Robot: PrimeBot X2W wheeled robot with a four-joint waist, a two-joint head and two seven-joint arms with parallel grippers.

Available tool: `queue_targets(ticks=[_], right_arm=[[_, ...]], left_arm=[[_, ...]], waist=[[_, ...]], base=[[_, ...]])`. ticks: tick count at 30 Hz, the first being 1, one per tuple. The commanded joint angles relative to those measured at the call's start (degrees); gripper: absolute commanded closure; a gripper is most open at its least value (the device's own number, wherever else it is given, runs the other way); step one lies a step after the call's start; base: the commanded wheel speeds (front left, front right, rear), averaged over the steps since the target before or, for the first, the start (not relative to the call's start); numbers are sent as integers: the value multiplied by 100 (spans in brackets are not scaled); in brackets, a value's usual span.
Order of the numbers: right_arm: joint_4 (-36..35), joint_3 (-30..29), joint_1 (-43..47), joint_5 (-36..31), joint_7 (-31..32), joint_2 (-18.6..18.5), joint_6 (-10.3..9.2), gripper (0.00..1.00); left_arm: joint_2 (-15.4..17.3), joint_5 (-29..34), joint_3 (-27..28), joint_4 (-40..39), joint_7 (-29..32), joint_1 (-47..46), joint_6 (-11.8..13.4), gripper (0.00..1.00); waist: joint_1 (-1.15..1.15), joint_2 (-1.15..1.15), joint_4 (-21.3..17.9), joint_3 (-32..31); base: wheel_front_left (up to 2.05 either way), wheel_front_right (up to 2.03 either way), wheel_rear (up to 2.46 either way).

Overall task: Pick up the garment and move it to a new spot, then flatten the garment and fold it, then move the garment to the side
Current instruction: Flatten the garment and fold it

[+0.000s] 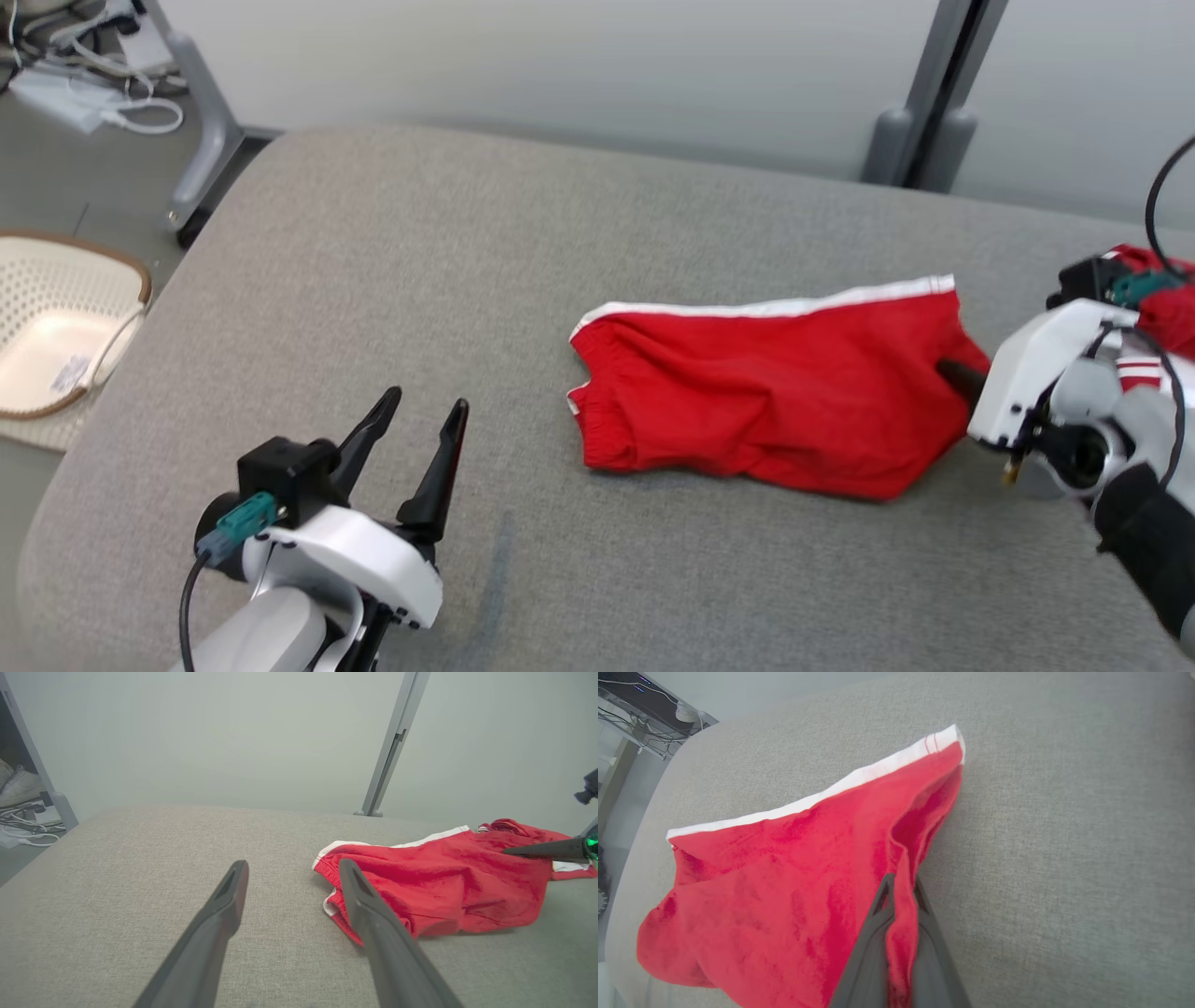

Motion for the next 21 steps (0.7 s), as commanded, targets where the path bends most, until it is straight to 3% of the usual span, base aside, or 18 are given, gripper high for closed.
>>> queue_targets(ticks=[1, 7, 21], right_arm=[[-132, -46, 224, 106, -107, -51, 5, 100], [-547, -35, 822, 278, -518, -169, 5, 100], [-1095, -70, 1414, 507, -1274, -686, 5, 100]], left_arm=[[25, 60, 94, -19, -24, 137, 51, 0], [-74, 43, 472, -111, -24, 668, 115, 0], [-203, 309, 787, -147, -20, 1030, 5, 0]], waist=[[0, 0, -169, -282], [0, 0, -468, -661], [0, 0, -828, -704]], base=[[0, 0, 0], [0, 0, 0], [0, 0, 0]])
